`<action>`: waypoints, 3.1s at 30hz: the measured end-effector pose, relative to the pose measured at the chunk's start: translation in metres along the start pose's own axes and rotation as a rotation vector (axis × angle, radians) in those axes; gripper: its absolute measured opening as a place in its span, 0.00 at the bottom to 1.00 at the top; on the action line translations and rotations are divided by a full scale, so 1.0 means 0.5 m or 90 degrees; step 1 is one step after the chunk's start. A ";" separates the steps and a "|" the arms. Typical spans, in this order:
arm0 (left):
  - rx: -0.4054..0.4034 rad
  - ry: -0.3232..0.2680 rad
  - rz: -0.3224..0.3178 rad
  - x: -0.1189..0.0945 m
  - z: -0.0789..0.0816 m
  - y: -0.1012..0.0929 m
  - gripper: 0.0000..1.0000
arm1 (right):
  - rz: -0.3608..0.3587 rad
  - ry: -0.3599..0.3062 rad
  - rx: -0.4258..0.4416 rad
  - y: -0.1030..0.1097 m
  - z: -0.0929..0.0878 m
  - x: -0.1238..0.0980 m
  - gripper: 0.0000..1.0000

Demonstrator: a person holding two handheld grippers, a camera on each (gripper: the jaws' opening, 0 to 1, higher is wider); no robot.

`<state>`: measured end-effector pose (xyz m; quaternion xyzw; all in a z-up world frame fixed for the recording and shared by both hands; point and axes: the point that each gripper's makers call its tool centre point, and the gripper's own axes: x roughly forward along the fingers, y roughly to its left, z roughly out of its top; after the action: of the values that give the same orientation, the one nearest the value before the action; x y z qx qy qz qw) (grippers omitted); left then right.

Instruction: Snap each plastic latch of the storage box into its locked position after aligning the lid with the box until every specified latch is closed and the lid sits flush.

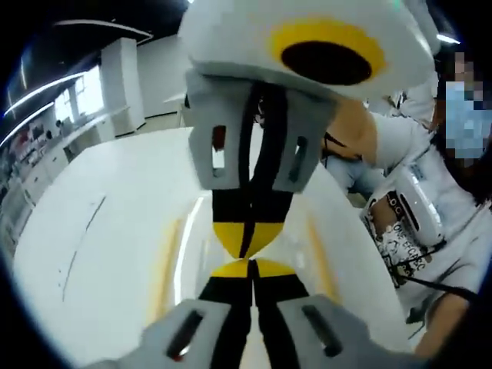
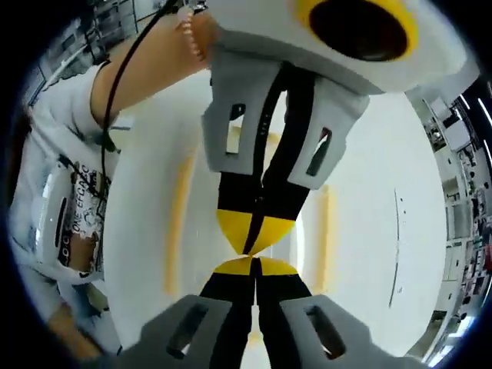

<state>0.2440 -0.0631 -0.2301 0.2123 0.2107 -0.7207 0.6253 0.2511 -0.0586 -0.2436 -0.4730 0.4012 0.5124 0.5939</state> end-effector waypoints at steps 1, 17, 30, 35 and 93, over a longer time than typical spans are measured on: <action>-0.001 -0.009 0.004 -0.006 -0.003 0.003 0.00 | 0.000 0.008 0.003 0.000 0.000 0.000 0.00; -0.006 -0.208 0.246 -0.190 -0.054 0.063 0.00 | 0.014 0.069 -0.003 -0.002 -0.005 0.003 0.00; -0.074 -0.260 0.221 -0.200 -0.125 0.062 0.00 | 0.019 0.143 0.001 -0.003 -0.003 0.007 0.00; -0.083 -0.244 0.196 -0.192 -0.142 0.054 0.00 | 0.017 0.159 0.003 -0.004 -0.003 0.007 0.00; -0.094 -0.207 0.141 -0.164 -0.159 0.039 0.00 | 0.015 0.192 0.034 -0.010 -0.013 0.015 0.00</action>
<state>0.2771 0.0462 -0.2498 0.0684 0.1345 -0.6551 0.7403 0.2574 -0.0636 -0.2514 -0.5242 0.5046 0.4315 0.5332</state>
